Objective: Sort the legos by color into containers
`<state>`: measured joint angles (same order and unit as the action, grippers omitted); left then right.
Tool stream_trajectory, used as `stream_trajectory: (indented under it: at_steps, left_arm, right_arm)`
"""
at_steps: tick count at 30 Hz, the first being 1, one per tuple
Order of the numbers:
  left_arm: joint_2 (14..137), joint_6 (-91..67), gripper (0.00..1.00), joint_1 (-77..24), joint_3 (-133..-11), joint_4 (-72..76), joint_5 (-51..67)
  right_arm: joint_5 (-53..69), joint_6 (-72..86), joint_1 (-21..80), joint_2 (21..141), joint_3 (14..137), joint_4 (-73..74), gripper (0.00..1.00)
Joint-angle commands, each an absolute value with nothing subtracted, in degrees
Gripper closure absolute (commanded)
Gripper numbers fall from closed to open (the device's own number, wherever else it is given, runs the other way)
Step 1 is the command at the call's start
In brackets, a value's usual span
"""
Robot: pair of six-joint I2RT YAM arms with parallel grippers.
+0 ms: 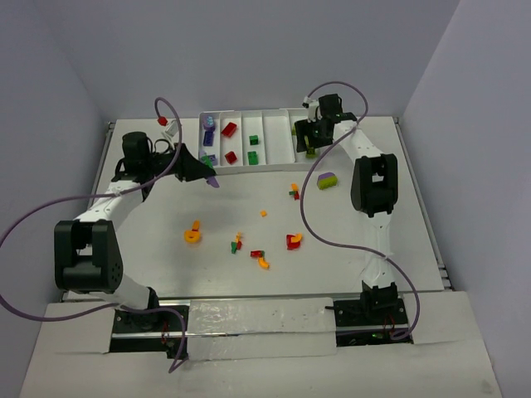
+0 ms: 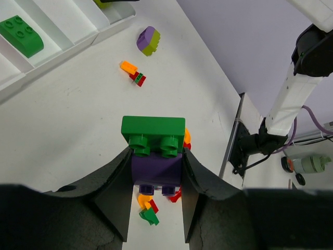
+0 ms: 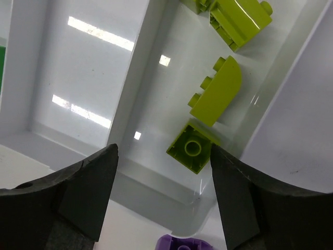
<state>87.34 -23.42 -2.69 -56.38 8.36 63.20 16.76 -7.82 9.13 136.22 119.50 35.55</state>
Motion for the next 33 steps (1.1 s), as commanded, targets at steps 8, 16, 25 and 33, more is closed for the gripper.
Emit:
stream_trajectory:
  at_steps: [8, 16, 25, 33]
  left_arm:
    - [87.3, -8.5, 1.00, -8.2, -61.2, -3.0, 65.8]
    - [86.9, -4.9, 1.00, -13.4, -62.1, -6.4, 74.1]
    - [85.6, -3.8, 1.00, -16.0, -62.7, -7.8, 78.1]
    - [85.8, -5.1, 1.00, -16.8, -63.3, -7.0, 78.8]
  right_arm:
    - [43.5, 3.2, 10.5, 120.9, 116.5, 31.8, 0.27]
    - [65.0, 18.8, 18.1, 107.9, 97.6, 8.9, 0.27]
    - [70.8, 21.4, 24.5, 106.3, 91.4, 3.0, 0.21]
    - [72.4, 19.1, 26.9, 106.0, 90.3, 4.5, 0.20]
